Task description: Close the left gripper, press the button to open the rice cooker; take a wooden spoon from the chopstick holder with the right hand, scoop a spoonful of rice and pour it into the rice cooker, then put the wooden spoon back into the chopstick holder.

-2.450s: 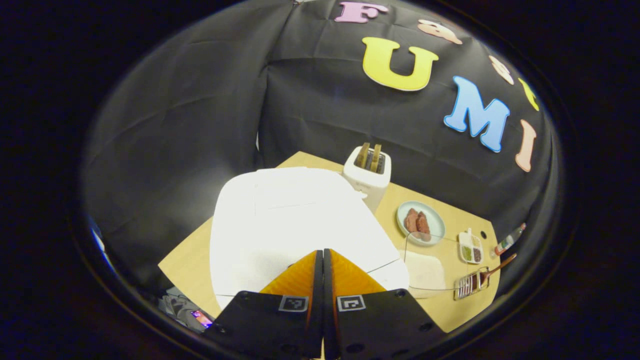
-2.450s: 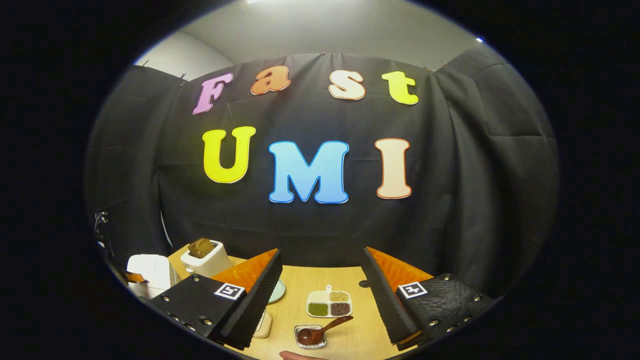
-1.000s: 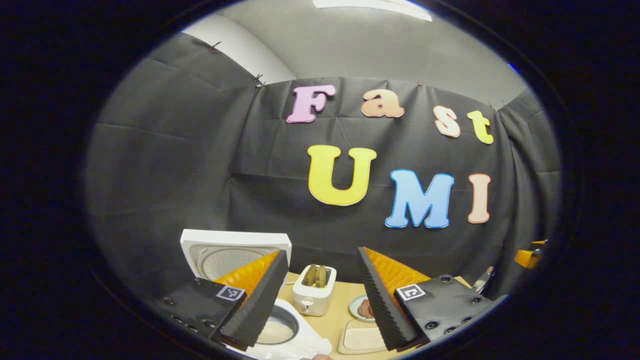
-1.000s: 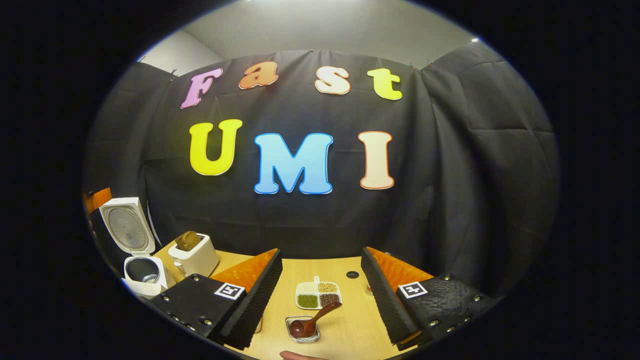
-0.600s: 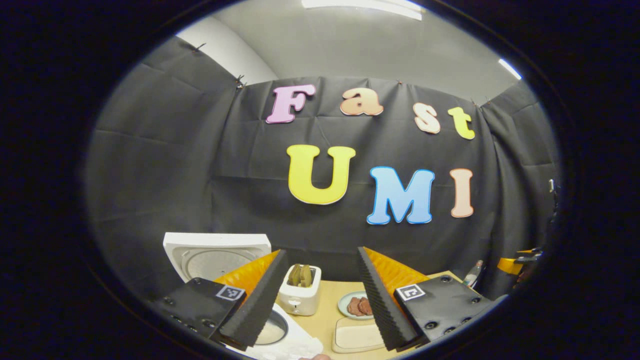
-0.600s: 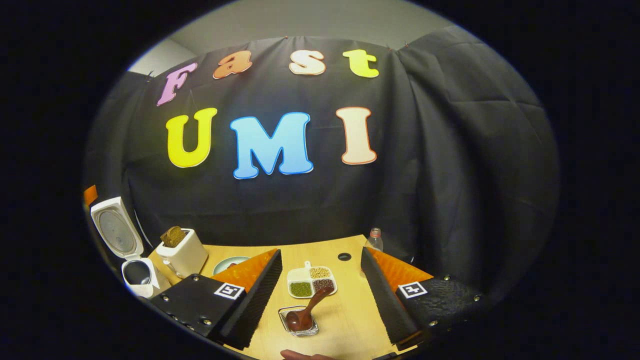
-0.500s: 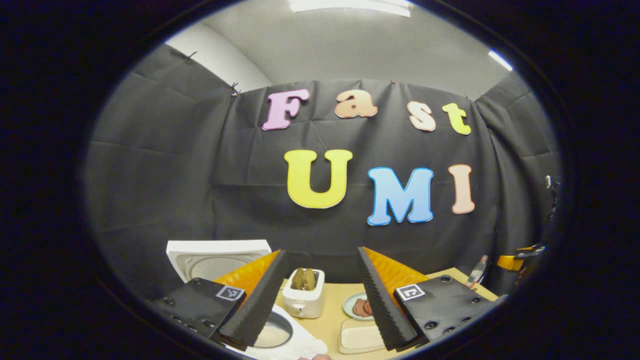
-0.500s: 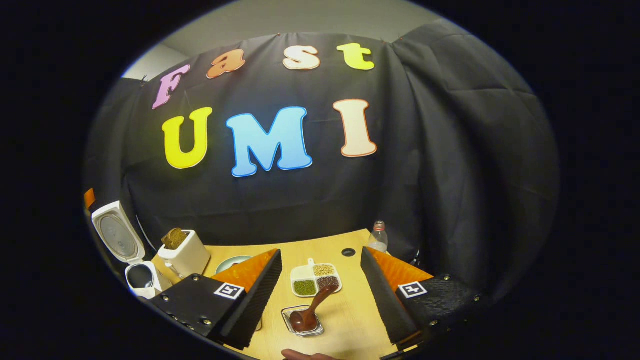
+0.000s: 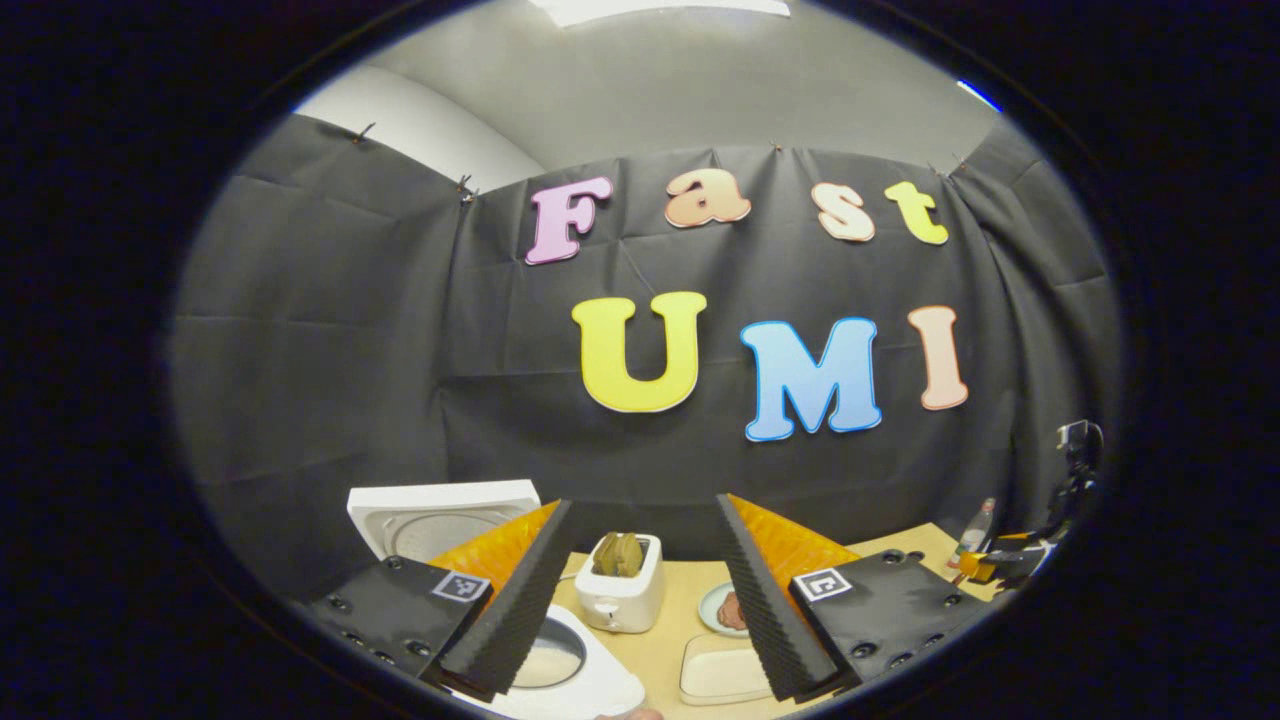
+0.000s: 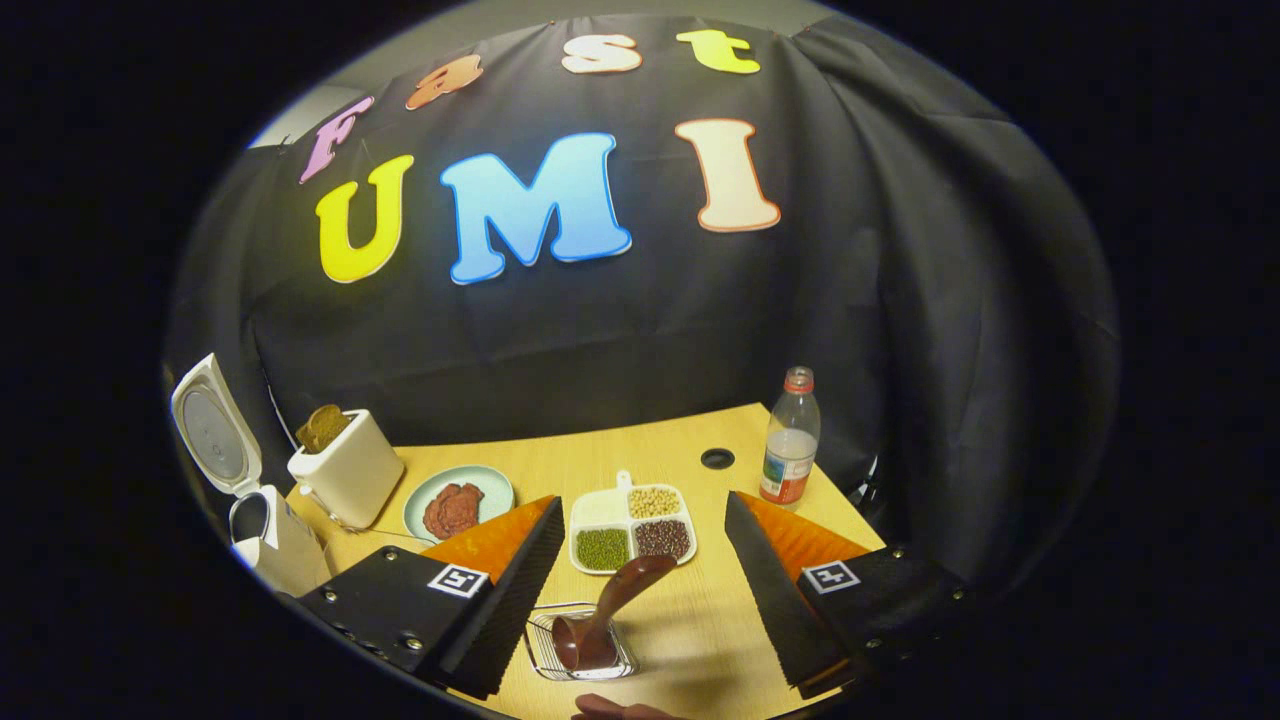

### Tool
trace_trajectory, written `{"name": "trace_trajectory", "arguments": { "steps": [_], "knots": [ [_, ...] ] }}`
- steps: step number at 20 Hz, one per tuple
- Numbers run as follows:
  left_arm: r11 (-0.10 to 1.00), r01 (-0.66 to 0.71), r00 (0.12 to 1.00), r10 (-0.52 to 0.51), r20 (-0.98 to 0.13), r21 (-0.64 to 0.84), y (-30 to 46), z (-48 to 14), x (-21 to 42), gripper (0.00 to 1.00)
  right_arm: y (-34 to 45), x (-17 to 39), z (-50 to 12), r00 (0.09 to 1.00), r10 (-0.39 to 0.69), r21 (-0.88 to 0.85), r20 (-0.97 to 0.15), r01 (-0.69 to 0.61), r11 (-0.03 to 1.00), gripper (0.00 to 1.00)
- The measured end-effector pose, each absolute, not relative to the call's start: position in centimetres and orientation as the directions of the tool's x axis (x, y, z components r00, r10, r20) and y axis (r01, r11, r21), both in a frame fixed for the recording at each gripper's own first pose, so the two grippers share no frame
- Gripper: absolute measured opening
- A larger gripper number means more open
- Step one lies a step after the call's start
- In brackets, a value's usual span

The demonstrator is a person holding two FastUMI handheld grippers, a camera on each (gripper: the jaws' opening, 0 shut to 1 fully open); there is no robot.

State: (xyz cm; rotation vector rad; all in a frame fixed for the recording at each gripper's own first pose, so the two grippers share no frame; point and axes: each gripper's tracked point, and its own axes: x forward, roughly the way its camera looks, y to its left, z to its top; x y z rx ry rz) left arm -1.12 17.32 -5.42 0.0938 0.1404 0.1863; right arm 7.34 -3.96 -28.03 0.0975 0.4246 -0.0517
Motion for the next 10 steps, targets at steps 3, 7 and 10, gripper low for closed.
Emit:
{"name": "trace_trajectory", "arguments": {
  "steps": [3, 7, 10],
  "knots": [
    [0.971, -0.197, 0.966, 0.216, -0.142, 0.138, 17.1, -5.5, -1.4, 0.95, -3.8, 8.7, -30.9, 0.892, 0.005, 0.119, -0.452, 0.055, 0.991, 0.99],
    [0.964, -0.203, 0.961, 0.23, -0.154, 0.171, 16.6, -5.7, -1.2, 0.94, -3.1, 9.9, -33.8, 0.877, 0.056, 0.126, -0.477, 0.005, 0.992, 0.99],
    [0.961, -0.204, 0.959, 0.234, -0.158, 0.186, 16.1, -5.6, -0.9, 0.96, -2.0, 10.6, -35.8, 0.848, 0.108, 0.177, -0.519, -0.017, 0.984, 0.9]
  ]
}}
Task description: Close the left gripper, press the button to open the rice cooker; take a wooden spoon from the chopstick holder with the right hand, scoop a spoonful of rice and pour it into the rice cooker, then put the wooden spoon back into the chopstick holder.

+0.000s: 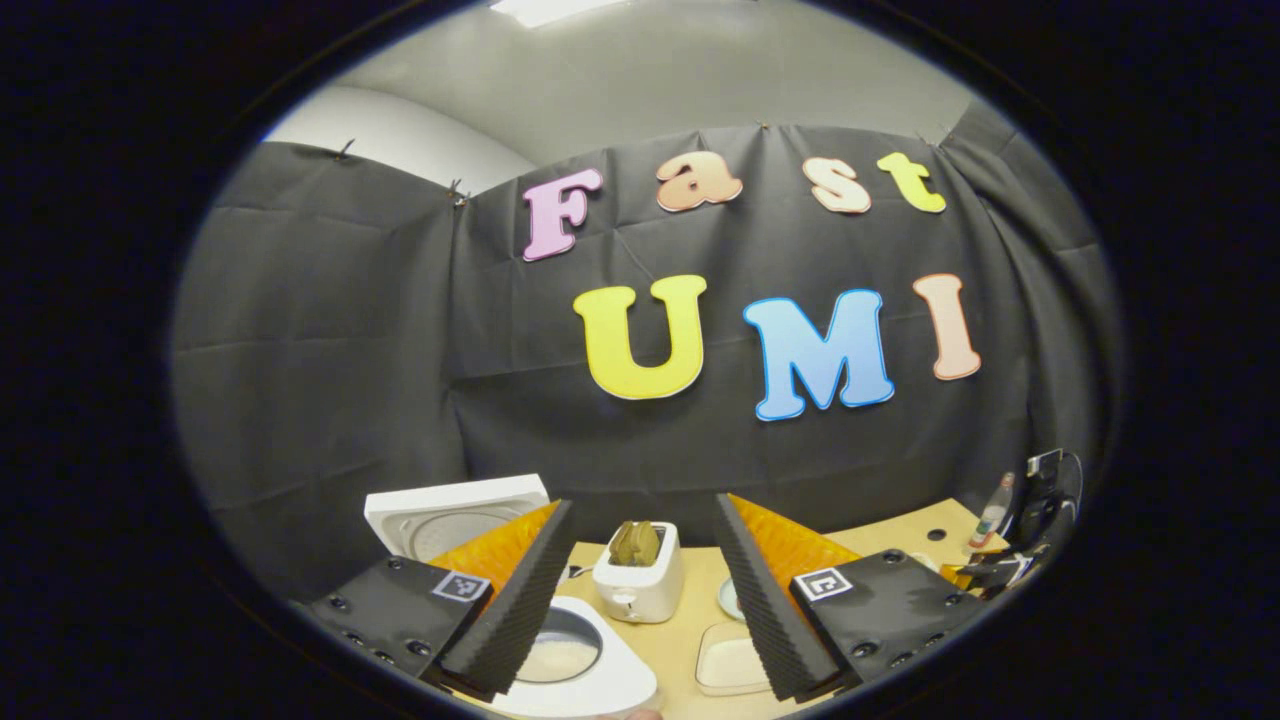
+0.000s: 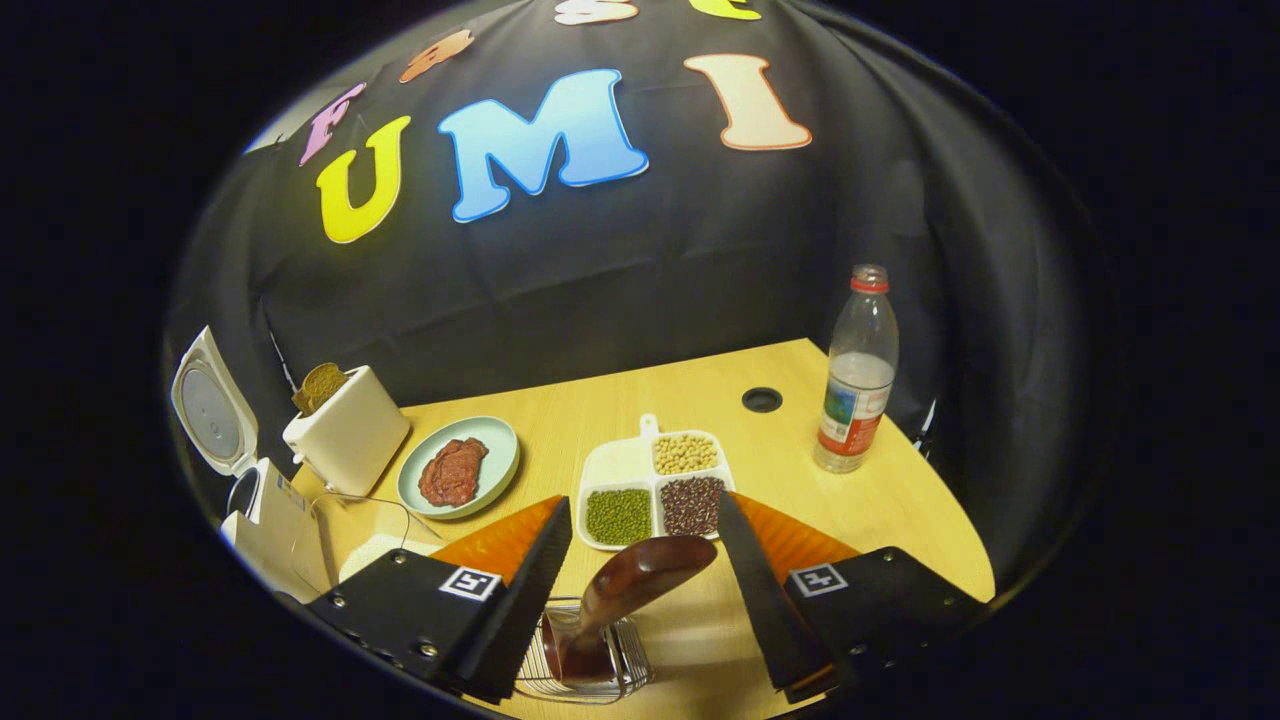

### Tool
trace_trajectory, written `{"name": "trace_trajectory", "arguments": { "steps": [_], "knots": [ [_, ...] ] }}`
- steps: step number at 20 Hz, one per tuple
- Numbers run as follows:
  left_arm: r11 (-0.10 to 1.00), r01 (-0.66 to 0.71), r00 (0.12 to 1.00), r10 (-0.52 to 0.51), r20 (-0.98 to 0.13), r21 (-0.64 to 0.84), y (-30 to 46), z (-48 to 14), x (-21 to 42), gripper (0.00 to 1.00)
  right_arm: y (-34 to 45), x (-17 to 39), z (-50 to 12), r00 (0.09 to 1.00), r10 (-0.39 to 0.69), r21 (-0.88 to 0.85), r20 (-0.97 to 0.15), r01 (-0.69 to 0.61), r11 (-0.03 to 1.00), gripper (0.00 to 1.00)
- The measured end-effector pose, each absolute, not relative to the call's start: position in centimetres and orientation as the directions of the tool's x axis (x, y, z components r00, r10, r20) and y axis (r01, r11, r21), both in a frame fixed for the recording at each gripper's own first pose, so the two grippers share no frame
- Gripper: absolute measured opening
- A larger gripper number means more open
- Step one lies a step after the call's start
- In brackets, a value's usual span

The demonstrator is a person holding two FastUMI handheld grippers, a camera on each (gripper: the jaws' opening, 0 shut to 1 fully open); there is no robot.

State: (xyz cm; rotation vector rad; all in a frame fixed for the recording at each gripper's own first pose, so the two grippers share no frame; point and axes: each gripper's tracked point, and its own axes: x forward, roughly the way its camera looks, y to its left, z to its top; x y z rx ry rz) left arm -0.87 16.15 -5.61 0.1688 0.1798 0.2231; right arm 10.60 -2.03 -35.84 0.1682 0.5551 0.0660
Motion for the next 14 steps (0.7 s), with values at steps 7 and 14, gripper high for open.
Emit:
{"name": "trace_trajectory", "arguments": {
  "steps": [7, 14],
  "knots": [
    [0.957, -0.213, 0.956, 0.246, -0.161, 0.199, 15.9, -5.6, -1.3, 0.95, -0.6, 9.5, -36.7, 0.821, 0.185, 0.239, -0.541, -0.061, 0.969, 0.4],
    [0.956, -0.205, 0.959, 0.24, -0.154, 0.21, 16.1, -5.4, -2.1, 0.96, 1.2, 8.4, -34.7, 0.819, 0.203, 0.305, -0.536, -0.036, 0.952, 0.14]
  ]
}}
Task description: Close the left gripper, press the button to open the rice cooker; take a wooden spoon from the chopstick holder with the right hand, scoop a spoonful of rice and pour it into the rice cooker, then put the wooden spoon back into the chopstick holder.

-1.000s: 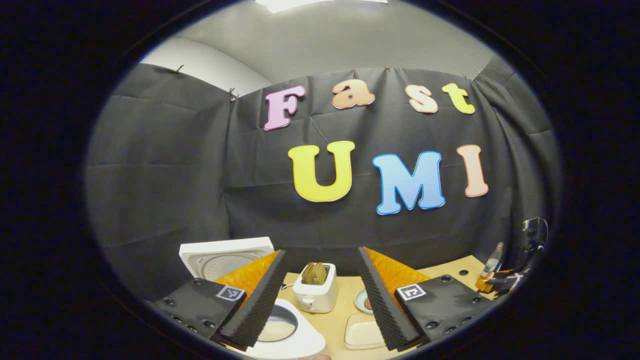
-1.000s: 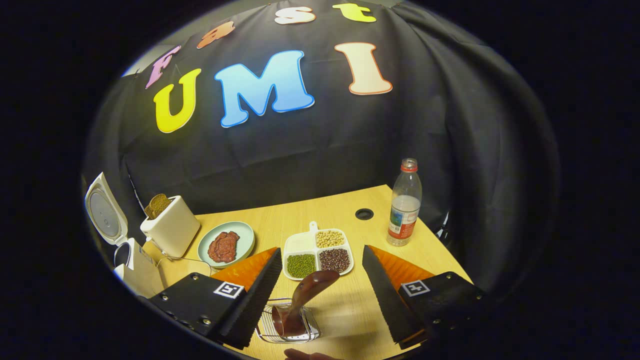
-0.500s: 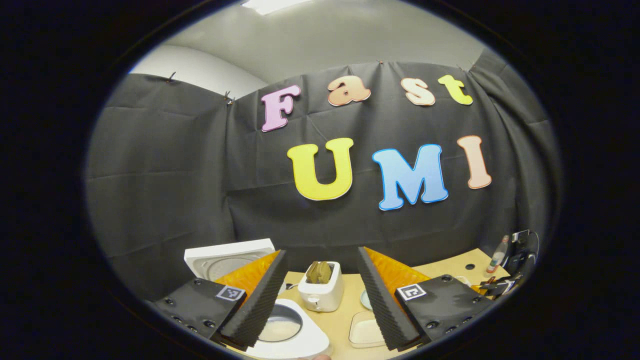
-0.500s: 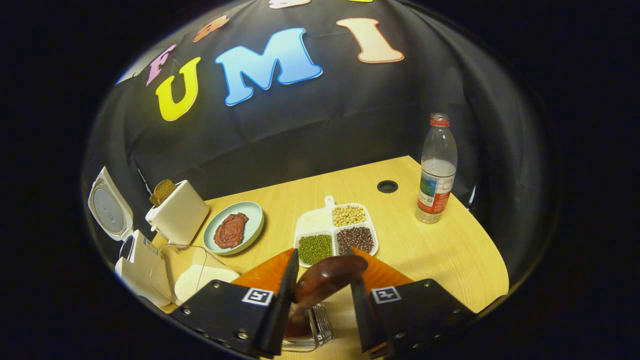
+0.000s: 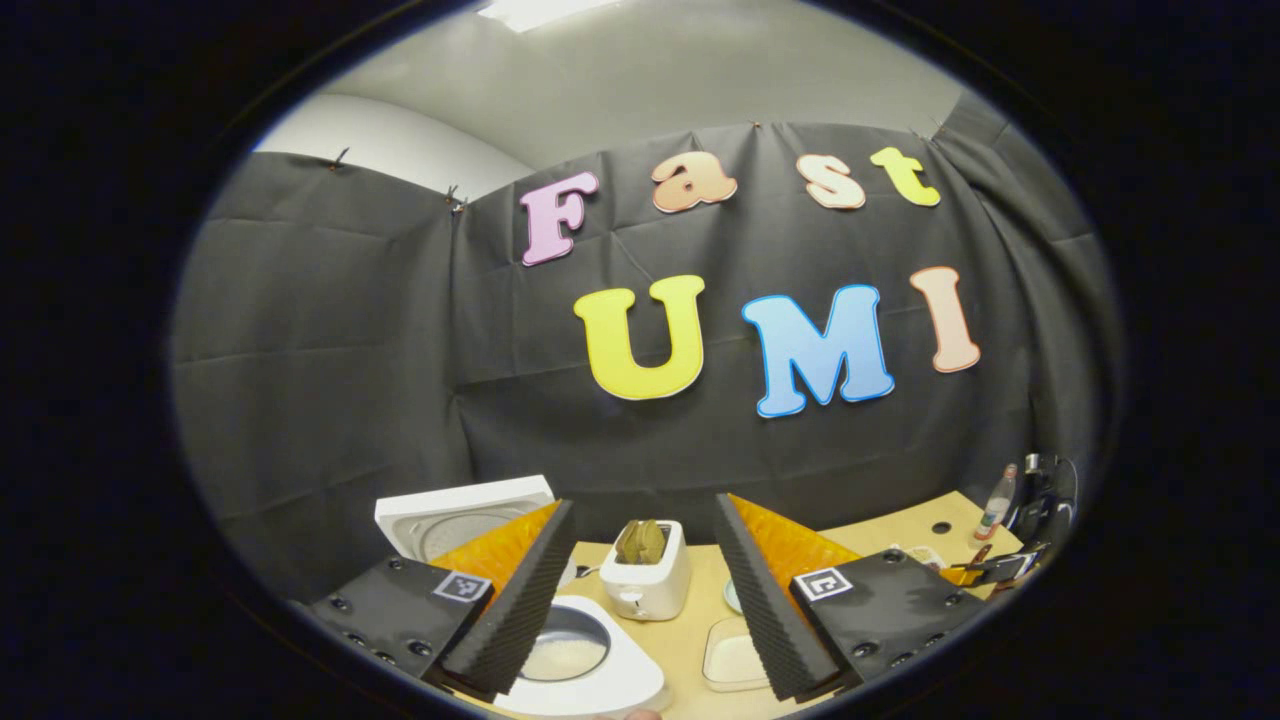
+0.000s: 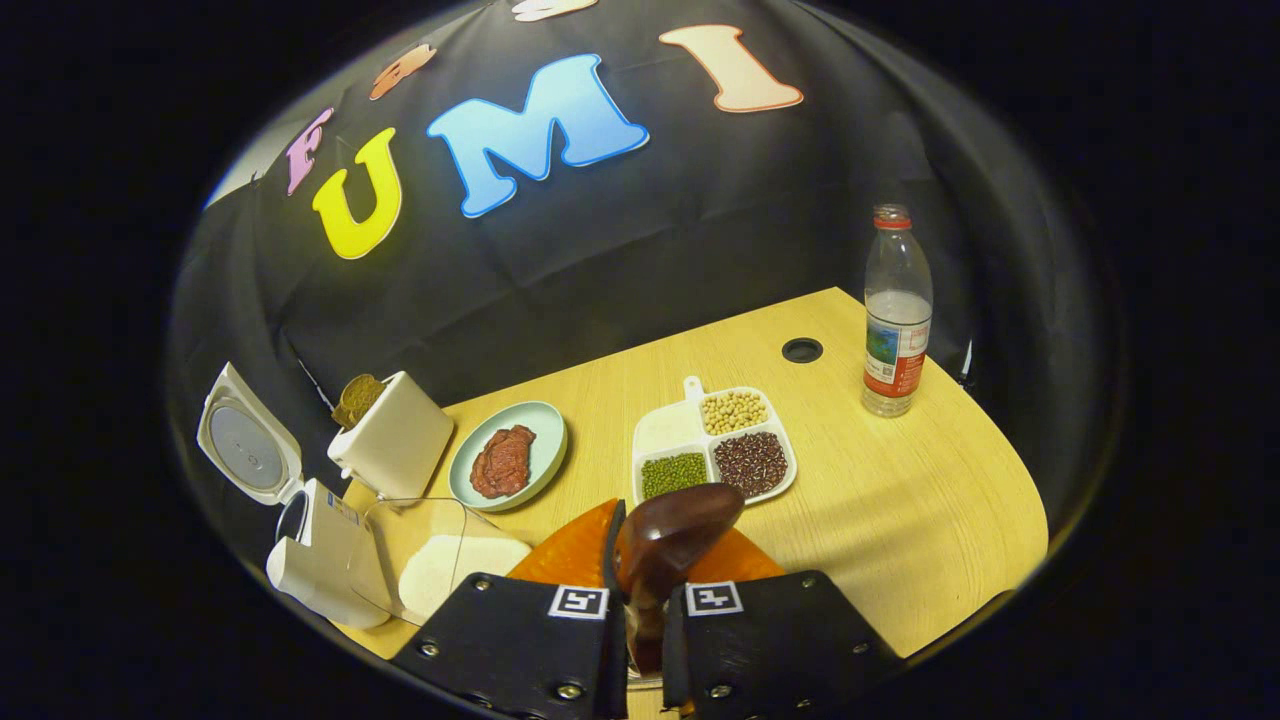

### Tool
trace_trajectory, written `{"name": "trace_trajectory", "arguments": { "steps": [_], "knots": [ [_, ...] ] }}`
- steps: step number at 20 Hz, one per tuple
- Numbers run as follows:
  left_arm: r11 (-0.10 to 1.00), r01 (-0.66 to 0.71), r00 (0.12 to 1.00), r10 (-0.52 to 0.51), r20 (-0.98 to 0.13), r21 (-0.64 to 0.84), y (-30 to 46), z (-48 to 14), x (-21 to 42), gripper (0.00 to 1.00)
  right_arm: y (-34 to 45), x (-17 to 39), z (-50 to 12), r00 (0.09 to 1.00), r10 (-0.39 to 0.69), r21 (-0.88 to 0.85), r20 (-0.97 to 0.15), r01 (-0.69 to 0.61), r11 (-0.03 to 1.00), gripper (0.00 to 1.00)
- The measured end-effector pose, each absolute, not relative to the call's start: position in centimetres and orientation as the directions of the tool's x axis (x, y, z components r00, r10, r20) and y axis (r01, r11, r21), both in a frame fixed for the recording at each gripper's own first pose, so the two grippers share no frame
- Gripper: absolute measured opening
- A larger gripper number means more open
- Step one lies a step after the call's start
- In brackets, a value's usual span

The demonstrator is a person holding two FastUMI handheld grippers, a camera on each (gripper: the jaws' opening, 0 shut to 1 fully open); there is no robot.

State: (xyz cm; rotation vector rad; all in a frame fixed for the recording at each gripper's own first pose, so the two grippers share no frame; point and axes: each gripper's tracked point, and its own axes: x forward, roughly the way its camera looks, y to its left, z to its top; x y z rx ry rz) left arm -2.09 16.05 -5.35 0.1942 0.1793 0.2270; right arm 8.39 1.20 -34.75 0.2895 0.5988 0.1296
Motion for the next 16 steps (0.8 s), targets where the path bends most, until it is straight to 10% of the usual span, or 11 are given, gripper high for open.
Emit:
{"name": "trace_trajectory", "arguments": {
  "steps": [16],
  "knots": [
    [0.982, -0.168, 0.982, 0.175, -0.076, 0.088, 17.9, -3.9, -2.8, 0.95, 8.4, 7.5, -18.2, 0.903, 0.269, 0.3, -0.337, -0.168, 0.939, 0.14]
  ]
}}
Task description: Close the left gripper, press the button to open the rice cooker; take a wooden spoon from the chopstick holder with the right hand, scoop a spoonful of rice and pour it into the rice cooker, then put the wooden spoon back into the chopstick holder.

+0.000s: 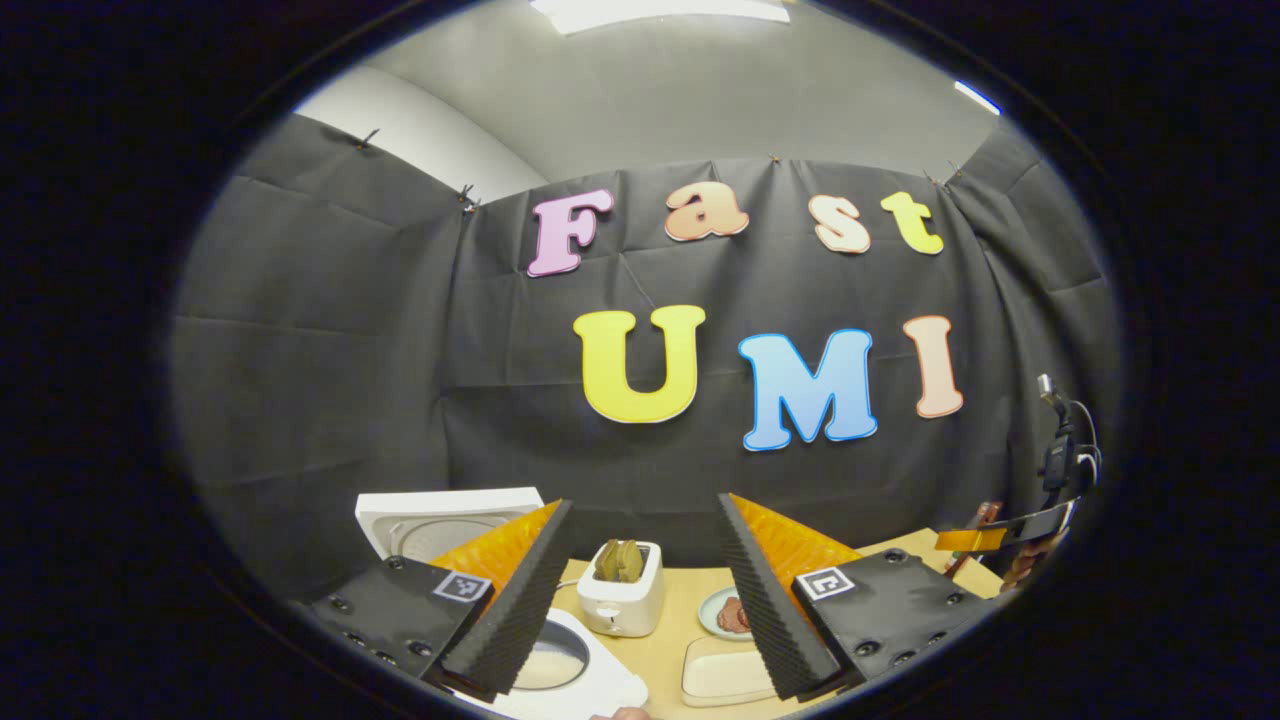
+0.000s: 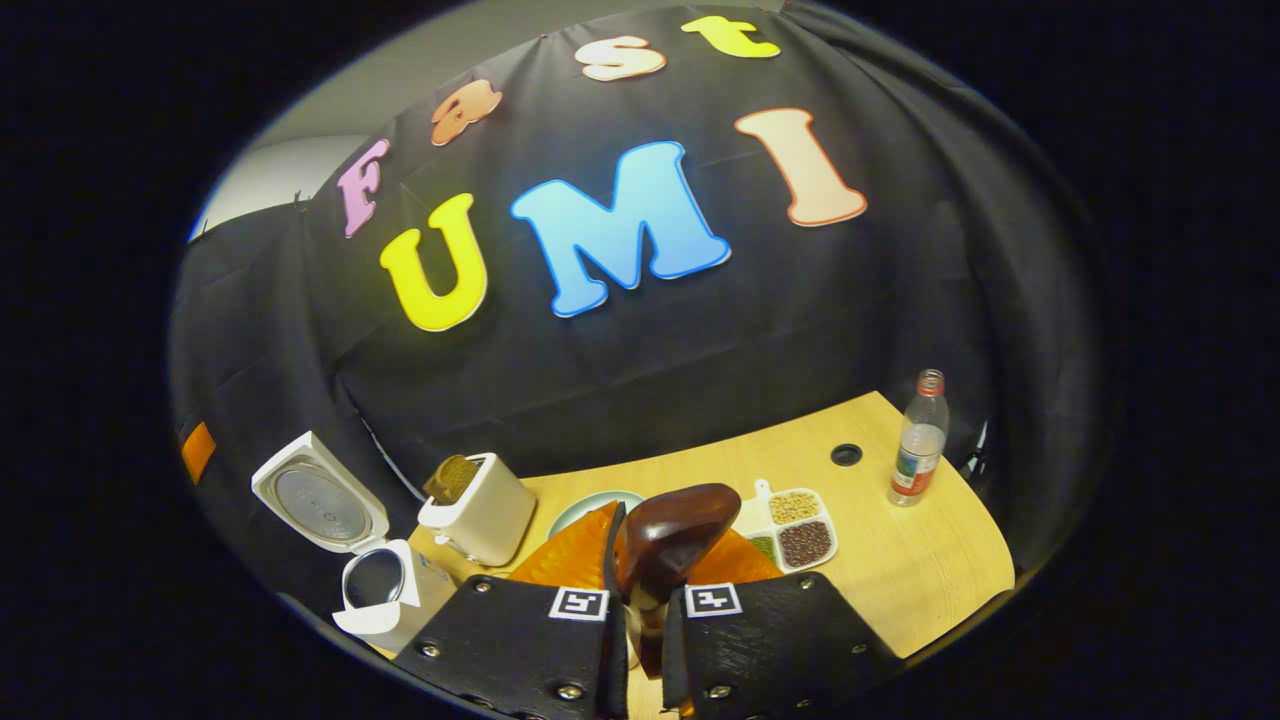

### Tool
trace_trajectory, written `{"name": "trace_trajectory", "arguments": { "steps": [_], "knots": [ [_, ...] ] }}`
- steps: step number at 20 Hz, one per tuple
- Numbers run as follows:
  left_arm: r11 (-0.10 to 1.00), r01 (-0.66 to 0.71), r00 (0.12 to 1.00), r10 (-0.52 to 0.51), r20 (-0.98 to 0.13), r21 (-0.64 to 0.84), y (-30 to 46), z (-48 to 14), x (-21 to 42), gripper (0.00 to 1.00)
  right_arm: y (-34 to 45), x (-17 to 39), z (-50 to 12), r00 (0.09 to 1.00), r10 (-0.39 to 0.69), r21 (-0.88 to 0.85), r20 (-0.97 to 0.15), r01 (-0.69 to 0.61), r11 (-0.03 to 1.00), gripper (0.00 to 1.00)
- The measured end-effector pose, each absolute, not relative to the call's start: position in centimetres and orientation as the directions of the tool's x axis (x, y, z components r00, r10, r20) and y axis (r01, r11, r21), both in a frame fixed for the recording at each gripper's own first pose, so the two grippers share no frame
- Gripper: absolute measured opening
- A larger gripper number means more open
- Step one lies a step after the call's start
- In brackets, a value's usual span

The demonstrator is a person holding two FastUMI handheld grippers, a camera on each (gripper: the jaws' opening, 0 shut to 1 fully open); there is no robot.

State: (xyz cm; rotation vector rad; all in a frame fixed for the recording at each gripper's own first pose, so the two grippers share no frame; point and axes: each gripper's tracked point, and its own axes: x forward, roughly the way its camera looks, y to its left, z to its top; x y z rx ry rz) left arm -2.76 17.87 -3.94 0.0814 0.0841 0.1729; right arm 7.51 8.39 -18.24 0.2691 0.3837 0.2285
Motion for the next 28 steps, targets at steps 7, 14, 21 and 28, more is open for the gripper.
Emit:
{"name": "trace_trajectory", "arguments": {
  "steps": [7, 14, 21, 28],
  "knots": [
    [0.978, -0.182, 0.98, 0.188, -0.056, 0.099, 20.7, -2.6, -3.9, 0.95, 18.1, 9.3, -21.1, 0.853, 0.391, 0.268, -0.346, -0.31, 0.912, 0.14],
    [0.98, -0.171, 0.983, 0.177, -0.053, 0.103, 22.9, -2.3, -4.1, 0.97, 23.4, 10.8, -28.2, 0.839, 0.341, 0.224, -0.424, -0.268, 0.937, 0.14],
    [0.976, -0.197, 0.975, 0.205, -0.084, 0.091, 26.1, -4.0, -5.4, 0.97, 27.8, 11.9, -34.5, 0.824, 0.295, 0.083, -0.484, -0.292, 0.953, 0.14],
    [0.97, -0.226, 0.968, 0.234, -0.094, 0.089, 28.7, -4.6, -6.3, 0.97, 31.9, 9.7, -36.9, 0.764, 0.347, 0.164, -0.544, -0.309, 0.937, 0.14]
  ]
}}
